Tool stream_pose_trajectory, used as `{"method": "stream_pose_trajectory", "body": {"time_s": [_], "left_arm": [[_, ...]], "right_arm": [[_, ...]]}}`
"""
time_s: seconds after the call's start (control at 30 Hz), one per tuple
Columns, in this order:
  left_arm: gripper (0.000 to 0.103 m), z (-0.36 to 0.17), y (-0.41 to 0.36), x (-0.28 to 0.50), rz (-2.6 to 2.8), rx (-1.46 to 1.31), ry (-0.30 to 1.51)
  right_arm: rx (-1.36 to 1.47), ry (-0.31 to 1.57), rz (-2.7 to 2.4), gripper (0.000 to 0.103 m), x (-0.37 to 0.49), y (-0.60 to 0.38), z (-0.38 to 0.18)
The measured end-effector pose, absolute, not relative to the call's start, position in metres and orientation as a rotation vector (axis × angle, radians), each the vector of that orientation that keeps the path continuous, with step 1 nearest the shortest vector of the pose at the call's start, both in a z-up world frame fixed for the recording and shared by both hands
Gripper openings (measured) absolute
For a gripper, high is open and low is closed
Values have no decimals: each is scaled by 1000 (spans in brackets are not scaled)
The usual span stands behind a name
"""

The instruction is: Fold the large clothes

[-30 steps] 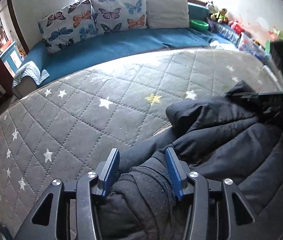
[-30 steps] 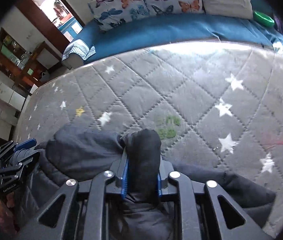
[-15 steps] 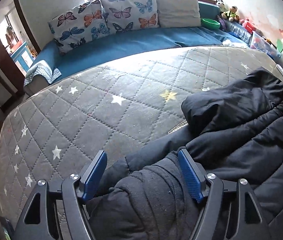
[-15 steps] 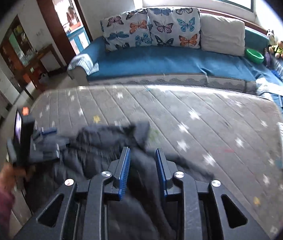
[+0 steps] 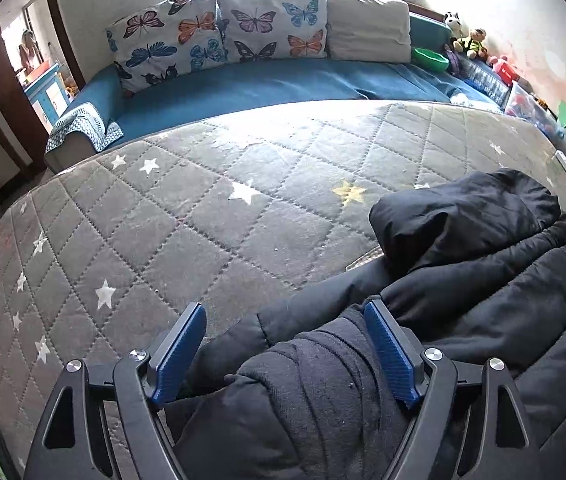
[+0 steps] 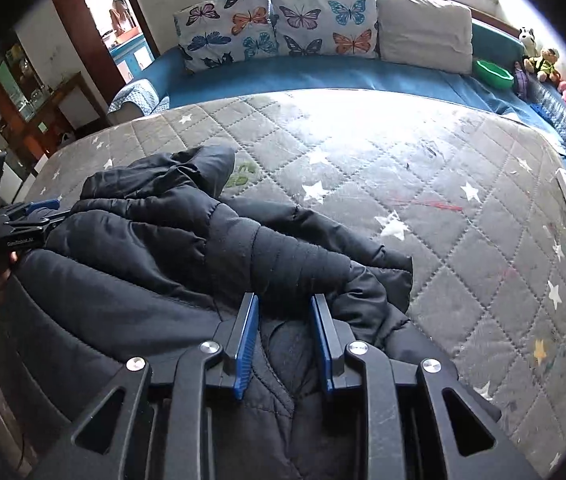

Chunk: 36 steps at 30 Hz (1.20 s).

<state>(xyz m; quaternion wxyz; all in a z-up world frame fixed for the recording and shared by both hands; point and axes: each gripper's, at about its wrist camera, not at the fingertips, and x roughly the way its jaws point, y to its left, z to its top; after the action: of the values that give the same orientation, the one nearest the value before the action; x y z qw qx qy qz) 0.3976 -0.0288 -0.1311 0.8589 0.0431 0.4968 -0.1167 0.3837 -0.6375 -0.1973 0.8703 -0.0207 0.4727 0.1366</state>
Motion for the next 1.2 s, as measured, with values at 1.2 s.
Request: {"method": "stream_pose_trajectory", "body": {"time_s": [1.2], "left_arm": [[91,-29,-15,189,-295,192,773]], "right_arm": [[-198,893,303,36,261,-594,-153]]}}
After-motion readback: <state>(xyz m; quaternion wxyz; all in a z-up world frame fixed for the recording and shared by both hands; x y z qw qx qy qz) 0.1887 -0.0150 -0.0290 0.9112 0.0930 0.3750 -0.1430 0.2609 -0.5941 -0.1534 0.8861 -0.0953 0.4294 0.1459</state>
